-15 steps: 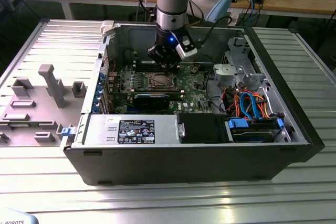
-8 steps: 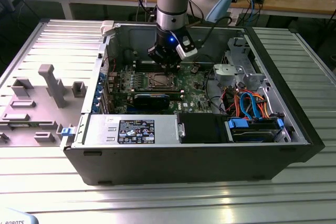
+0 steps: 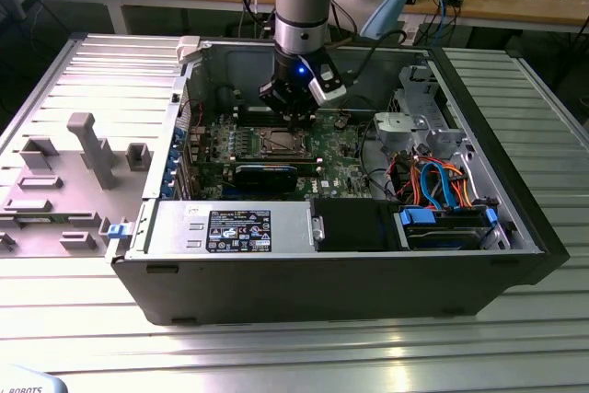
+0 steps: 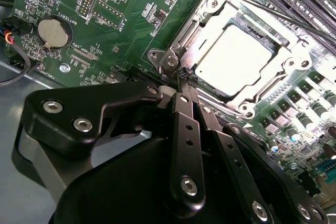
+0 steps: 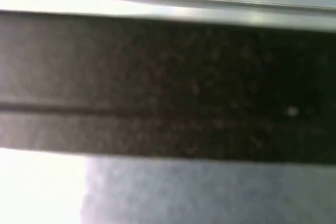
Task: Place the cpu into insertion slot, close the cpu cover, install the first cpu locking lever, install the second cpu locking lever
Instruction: 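Install the first cpu locking lever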
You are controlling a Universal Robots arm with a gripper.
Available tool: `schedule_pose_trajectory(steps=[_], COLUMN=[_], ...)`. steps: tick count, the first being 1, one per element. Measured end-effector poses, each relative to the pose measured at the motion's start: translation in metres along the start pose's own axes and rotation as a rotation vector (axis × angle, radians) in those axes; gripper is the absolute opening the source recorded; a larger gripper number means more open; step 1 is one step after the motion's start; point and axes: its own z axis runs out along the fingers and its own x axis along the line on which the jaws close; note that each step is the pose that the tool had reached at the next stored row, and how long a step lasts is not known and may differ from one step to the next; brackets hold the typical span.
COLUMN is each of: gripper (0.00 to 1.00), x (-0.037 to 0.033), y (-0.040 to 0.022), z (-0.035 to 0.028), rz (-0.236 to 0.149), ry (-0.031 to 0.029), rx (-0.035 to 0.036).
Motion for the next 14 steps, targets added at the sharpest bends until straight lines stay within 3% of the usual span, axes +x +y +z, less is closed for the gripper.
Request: schedule_pose_trajectory(steps=[4, 8, 10, 14], gripper=[0.11, 0.11, 0.11, 0.11], x=[-0.0001, -0.0001, -0.0002, -0.0002], y=[0.0001, 0.0001, 0.0002, 0.0003], z=[0.0012, 0.0013, 0.0009, -0.003], rz=[0.0, 0.001, 0.001, 0.001], ry=[-0.0004, -0.0015, -0.0021, -0.0018], rx=[-0.0101, -0.0351, -0.0386, -0.0381])
